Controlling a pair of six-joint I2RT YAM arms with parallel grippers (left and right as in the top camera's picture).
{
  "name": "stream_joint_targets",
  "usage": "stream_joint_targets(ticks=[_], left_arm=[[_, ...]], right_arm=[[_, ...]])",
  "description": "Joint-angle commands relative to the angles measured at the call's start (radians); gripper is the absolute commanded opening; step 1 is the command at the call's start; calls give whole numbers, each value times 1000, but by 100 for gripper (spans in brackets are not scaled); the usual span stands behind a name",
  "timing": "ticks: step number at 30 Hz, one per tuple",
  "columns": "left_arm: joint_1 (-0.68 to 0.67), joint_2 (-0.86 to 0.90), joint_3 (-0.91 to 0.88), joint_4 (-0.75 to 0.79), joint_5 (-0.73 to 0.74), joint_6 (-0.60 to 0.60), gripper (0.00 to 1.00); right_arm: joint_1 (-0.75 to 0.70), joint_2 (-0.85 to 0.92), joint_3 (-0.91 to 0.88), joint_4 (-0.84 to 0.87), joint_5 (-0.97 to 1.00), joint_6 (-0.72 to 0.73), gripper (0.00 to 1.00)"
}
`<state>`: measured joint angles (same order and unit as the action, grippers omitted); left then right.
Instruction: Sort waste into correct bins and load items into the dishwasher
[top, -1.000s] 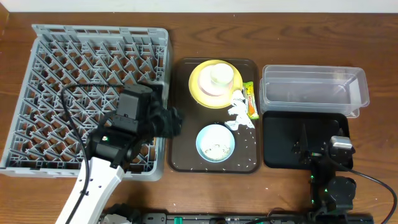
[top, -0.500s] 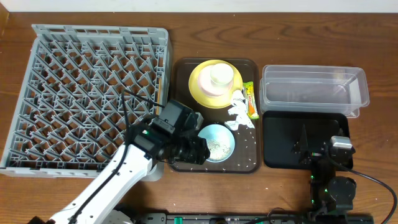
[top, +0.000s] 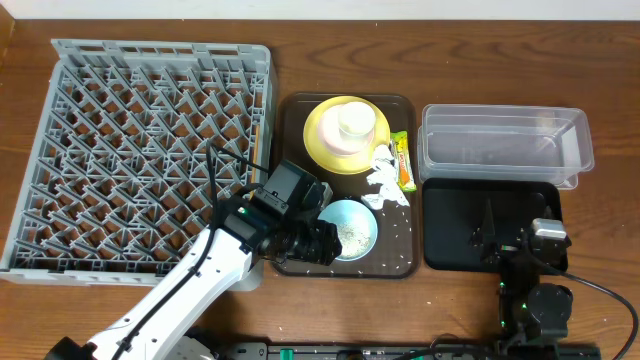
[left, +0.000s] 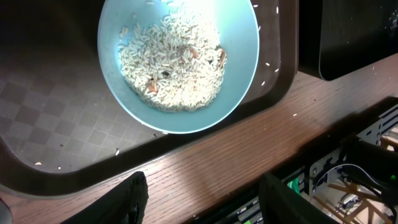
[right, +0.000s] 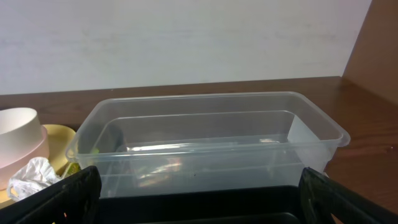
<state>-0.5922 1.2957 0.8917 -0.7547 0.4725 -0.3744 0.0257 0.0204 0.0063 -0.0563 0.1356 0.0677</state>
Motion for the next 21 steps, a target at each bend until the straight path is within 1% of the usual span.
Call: stream_joint_targets(ticks=[1, 5, 7, 9, 10, 13, 14, 17, 21], left_arm=[[-3, 5, -6, 1, -12, -33, 59], [-3, 5, -6, 12, -27, -35, 59], [-3, 4, -6, 25, -69, -35, 59], [-3, 4, -6, 31, -73, -35, 60], [-3, 4, -6, 30, -73, -35, 64], [-3, 4, -6, 31, -73, -35, 72], [-3, 4, -6, 31, -73, -35, 82], [-3, 4, -6, 31, -74, -34, 83], [-2, 4, -6, 31, -126, -29, 83]], right_arm=[[9, -2, -1, -4, 14, 10, 99], [9, -2, -1, -4, 14, 10, 99], [9, -2, -1, -4, 14, 10, 99], [9, -2, -1, -4, 14, 10, 99], [9, -2, -1, -4, 14, 10, 99], [9, -2, -1, -4, 14, 10, 99], [9, -2, -1, -4, 14, 10, 99], [9, -2, -1, -4, 14, 10, 99], [9, -2, -1, -4, 14, 10, 99]])
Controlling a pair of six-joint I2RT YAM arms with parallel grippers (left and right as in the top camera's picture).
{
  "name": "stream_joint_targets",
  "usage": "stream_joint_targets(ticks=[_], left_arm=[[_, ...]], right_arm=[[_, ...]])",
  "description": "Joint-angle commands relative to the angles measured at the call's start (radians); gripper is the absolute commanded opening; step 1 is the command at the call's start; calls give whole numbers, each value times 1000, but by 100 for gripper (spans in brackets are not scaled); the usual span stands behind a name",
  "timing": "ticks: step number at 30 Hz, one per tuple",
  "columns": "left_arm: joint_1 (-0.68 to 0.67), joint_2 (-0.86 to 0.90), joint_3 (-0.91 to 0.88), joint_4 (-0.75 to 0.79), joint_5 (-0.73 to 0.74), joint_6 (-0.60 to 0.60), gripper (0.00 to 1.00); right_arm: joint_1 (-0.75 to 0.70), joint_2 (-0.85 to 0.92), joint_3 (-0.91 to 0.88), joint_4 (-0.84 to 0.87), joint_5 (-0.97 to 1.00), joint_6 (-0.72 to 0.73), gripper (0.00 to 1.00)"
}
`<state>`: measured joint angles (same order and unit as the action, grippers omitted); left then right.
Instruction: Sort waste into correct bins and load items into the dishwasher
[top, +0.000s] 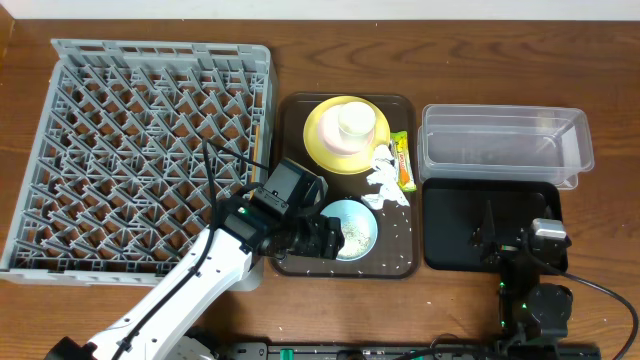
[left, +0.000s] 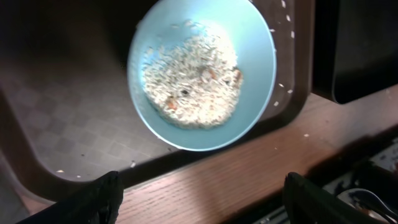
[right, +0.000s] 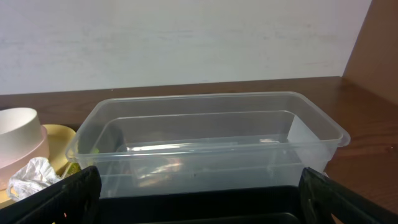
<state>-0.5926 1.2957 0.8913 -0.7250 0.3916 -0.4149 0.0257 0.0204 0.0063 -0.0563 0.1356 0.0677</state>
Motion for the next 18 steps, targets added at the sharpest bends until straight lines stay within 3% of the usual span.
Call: stream_joint_targets(ticks=[1, 4, 5, 10, 12, 15, 18], left_arm=[[-1, 4, -6, 0, -45, 9, 83], [-1, 4, -6, -7, -45, 9, 84], [-1, 4, -6, -7, -45, 9, 90], [-1, 3, -5, 42, -45, 9, 91], [-1, 2, 1, 57, -29, 8, 83], [0, 2, 6, 58, -18, 9, 80], [-1, 2, 6, 66, -18, 8, 67]], right_arm=[[9, -2, -1, -4, 14, 10, 99], [9, -2, -1, -4, 12, 11, 99], [9, -2, -1, -5, 0, 16, 99], [9, -2, -1, -7, -16, 18, 99], [9, -2, -1, -7, -16, 18, 99], [9, -2, -1, -7, -16, 18, 99], [9, -2, -1, -7, -16, 18, 99]])
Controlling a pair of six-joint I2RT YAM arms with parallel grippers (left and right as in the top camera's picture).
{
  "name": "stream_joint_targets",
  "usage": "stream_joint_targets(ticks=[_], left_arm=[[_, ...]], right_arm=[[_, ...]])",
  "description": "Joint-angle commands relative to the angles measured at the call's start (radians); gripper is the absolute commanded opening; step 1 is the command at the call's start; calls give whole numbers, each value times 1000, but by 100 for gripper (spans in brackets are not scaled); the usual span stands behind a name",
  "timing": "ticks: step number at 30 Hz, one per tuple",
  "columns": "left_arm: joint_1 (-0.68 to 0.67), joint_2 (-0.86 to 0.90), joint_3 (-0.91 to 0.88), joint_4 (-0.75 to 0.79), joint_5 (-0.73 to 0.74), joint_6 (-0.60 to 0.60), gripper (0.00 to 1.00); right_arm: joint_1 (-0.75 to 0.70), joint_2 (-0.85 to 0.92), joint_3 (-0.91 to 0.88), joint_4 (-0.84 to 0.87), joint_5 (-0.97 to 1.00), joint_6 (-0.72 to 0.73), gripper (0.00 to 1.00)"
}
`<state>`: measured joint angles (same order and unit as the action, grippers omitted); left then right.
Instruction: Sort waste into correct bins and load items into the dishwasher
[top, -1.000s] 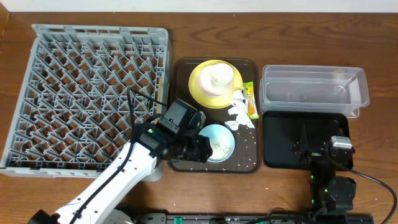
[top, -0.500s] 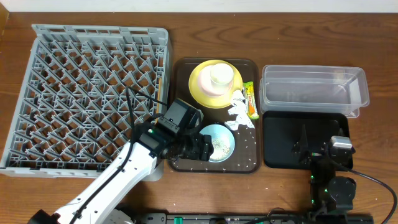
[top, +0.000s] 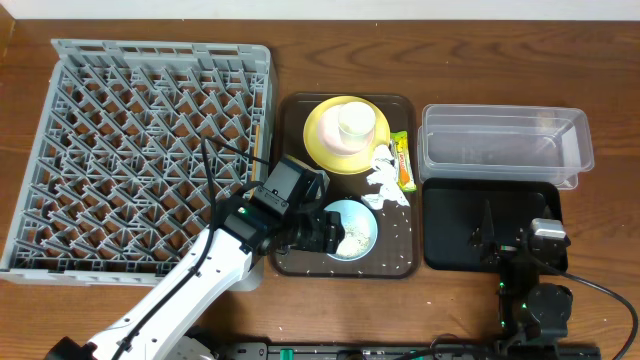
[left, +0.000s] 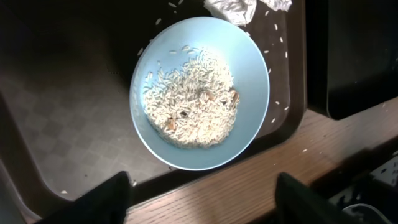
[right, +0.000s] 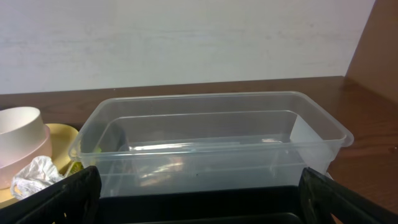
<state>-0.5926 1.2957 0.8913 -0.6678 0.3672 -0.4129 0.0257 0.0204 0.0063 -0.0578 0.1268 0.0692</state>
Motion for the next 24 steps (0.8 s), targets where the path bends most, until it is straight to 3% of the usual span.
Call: stream_joint_targets(ticks=[1, 3, 8, 10, 13, 17, 23, 24], left_arm=[[-1, 2, 6, 12, 6, 6, 66], [-1, 2, 6, 35, 6, -10, 68], [0, 0, 6, 60, 6, -39, 88], [10, -19, 14, 57, -4, -44, 89], [47, -75, 36, 32, -61, -57, 91], [243, -271, 67, -42, -132, -71, 91], [500, -440, 67, -115, -137, -71, 93], [528, -459, 67, -130, -137, -71, 97]], right_arm=[[9, -2, -1, -5, -7, 16, 99], [9, -2, -1, -6, -22, 18, 99], [9, -2, -1, -3, -180, 66, 99], [9, -2, 0, 29, -320, 95, 99], [9, -1, 38, 37, -371, 95, 99], [9, 117, 280, -182, -375, 90, 99], [9, 545, 710, -533, -501, 37, 99], [9, 657, 813, -629, -544, 37, 99]])
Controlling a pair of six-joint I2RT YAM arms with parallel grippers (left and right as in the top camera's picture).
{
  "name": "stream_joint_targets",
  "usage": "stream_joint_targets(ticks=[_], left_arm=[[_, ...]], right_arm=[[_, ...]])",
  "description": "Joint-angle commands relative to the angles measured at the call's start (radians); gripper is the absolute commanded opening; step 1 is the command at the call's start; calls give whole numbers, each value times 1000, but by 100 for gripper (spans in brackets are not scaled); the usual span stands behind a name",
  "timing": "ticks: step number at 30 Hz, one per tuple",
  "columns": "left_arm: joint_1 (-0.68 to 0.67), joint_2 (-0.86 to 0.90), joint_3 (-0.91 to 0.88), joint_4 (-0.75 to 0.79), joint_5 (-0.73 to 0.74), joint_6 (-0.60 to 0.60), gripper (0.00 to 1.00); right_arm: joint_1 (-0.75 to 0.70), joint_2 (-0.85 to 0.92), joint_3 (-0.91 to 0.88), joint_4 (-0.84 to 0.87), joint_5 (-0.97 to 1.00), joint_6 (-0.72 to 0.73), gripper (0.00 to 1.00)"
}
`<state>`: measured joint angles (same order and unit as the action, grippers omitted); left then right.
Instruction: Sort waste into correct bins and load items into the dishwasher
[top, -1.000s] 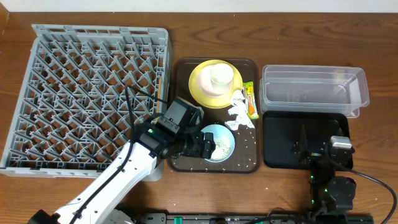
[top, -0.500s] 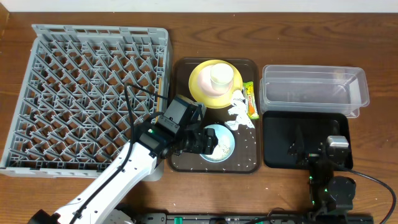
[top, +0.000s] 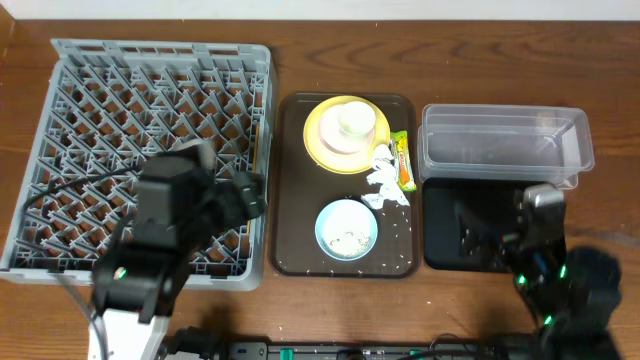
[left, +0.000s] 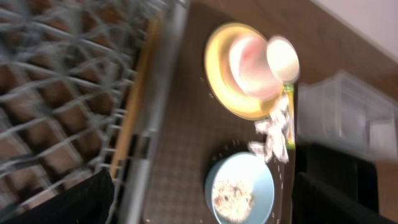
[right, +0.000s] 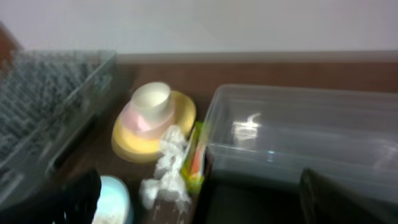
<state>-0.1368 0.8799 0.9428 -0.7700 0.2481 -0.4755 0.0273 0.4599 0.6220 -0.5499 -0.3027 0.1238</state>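
A light blue bowl (top: 347, 231) holding rice sits on the front of the brown tray (top: 296, 190). Behind it a yellow plate (top: 345, 133) carries a pink bowl and a white cup (right: 152, 97). Crumpled white paper (top: 384, 177) and a green-orange wrapper (top: 403, 161) lie at the tray's right side. My left gripper (left: 199, 210) is open and empty, high over the right edge of the grey dish rack (top: 140, 150). My right gripper (right: 202, 205) is open and empty above the black bin (top: 490, 225), facing the tray.
A clear plastic bin (top: 505, 145) stands behind the black bin at the right. Loose rice grains dot the tray floor around the bowl. The left arm (top: 165, 215) lies across the rack's front right corner. Both wrist views are blurred.
My left gripper was low over the rice bowl and is now raised and back to the left, at the rack's edge. The right arm has risen and turned toward the tray. The bowl stays put.
At all three earlier moments my left gripper hung open over the rice bowl on the tray, its view of the bowl widening a little each time, while the right arm rested still by the bins. Now both arms stand elsewhere, both open and empty.
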Motion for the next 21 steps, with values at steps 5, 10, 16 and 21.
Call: stream_joint_targets(ticks=[5, 10, 16, 21], left_arm=[[93, -58, 15, -60, -18, -9, 98], [93, -42, 15, -60, -18, -9, 98], [93, -25, 15, -60, -18, -9, 98], [93, -15, 15, -60, -18, -9, 98]], right_arm=[[8, 534, 427, -272, -367, 5, 99], [48, 717, 430, -271, -575, 36, 57], [372, 806, 429, -269, 50, 109, 41], [558, 896, 429, -237, 518, 196, 46]])
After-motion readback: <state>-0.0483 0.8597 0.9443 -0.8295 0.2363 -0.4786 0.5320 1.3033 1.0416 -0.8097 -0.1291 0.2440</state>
